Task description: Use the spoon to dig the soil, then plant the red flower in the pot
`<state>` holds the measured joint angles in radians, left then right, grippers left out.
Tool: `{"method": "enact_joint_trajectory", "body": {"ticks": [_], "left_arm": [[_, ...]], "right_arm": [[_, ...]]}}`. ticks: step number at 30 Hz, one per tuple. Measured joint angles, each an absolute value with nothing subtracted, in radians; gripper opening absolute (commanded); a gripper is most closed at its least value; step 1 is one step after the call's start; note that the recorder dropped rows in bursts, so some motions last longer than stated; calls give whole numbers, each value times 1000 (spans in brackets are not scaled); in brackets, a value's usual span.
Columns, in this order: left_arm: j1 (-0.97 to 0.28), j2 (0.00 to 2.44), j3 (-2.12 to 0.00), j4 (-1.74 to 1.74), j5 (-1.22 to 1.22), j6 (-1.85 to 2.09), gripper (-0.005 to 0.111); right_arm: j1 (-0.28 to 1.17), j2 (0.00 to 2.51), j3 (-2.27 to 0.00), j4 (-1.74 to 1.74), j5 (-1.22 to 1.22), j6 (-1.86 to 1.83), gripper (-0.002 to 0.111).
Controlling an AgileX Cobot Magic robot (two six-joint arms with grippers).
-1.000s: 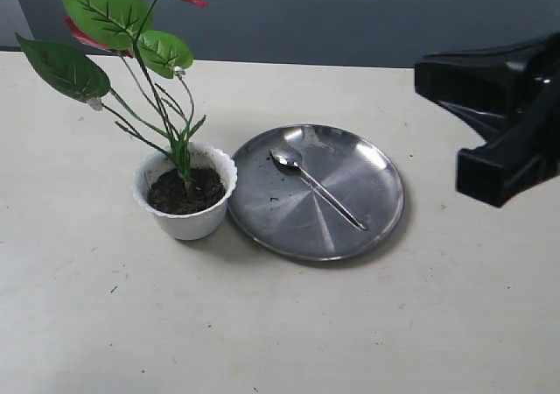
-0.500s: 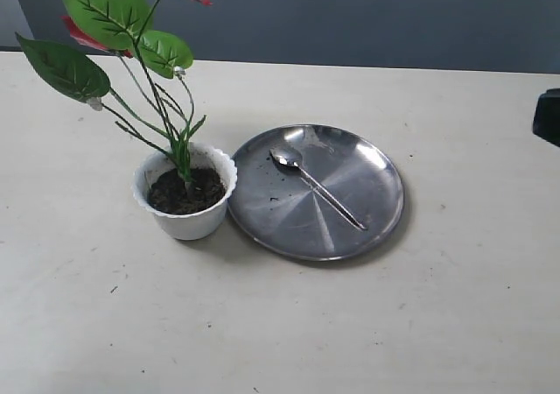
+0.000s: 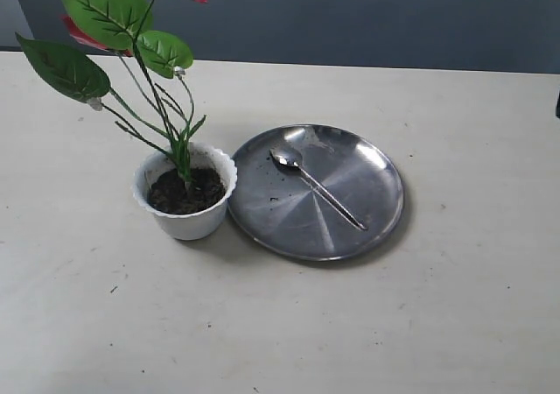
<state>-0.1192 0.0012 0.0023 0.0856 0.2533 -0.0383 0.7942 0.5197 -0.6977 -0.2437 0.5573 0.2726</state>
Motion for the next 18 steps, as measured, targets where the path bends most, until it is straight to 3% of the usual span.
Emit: {"method": "enact_joint_trajectory", "body": {"ticks": [5,13,18], "left_arm": [[-119,1,2,86,253,-38,1],[-119,1,2,86,253,-38,1],[-119,1,2,86,253,-38,1]], "right_arm": [[706,481,-541,-344,385,273,-1],[442,294,-115,-317,-9,273,-1],[299,151,-4,-236,-75,273,-1]]}}
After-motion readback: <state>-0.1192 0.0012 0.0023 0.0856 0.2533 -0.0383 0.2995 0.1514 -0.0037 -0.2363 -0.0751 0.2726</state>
